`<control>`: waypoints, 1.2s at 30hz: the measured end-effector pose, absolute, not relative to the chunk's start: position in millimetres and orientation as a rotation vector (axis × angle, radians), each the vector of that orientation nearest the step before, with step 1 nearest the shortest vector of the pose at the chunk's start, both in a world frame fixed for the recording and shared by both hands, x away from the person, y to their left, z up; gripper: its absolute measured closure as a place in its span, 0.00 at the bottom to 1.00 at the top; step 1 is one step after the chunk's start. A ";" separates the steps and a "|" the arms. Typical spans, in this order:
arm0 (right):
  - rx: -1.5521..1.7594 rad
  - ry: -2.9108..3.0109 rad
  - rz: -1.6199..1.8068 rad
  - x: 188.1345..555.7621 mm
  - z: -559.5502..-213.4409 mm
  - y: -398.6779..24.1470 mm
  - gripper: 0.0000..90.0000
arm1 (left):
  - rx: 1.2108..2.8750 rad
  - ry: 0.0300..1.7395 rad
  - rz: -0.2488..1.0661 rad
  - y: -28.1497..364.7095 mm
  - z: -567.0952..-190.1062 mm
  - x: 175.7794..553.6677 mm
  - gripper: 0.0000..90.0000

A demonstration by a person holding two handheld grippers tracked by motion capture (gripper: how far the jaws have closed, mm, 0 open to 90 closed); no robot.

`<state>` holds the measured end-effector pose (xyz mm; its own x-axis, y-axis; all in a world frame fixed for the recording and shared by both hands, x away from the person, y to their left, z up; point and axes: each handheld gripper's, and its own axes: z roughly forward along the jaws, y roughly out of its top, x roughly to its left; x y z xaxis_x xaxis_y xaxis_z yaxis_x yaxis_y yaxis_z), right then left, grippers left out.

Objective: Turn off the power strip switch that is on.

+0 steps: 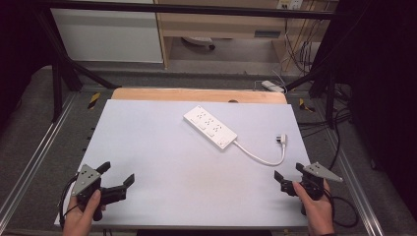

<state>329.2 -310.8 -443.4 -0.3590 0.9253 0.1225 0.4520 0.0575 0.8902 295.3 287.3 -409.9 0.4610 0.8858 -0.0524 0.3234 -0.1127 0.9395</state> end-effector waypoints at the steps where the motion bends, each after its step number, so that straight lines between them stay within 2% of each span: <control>1: 1.378 1.846 1.269 329.1 -443.3 -311.3 0.07 | 1.670 1.056 0.677 287.5 -409.8 295.6 0.05; 36: 1.296 1.737 1.382 322.7 -415.4 -303.6 0.04 | 1.664 1.055 0.655 286.6 -410.9 295.2 0.05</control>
<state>322.7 -303.6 -415.4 -0.3734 0.9179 0.1342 0.3369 -0.0006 0.9415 295.2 286.6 -410.9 0.4687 0.8807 -0.0690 0.3287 -0.1014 0.9390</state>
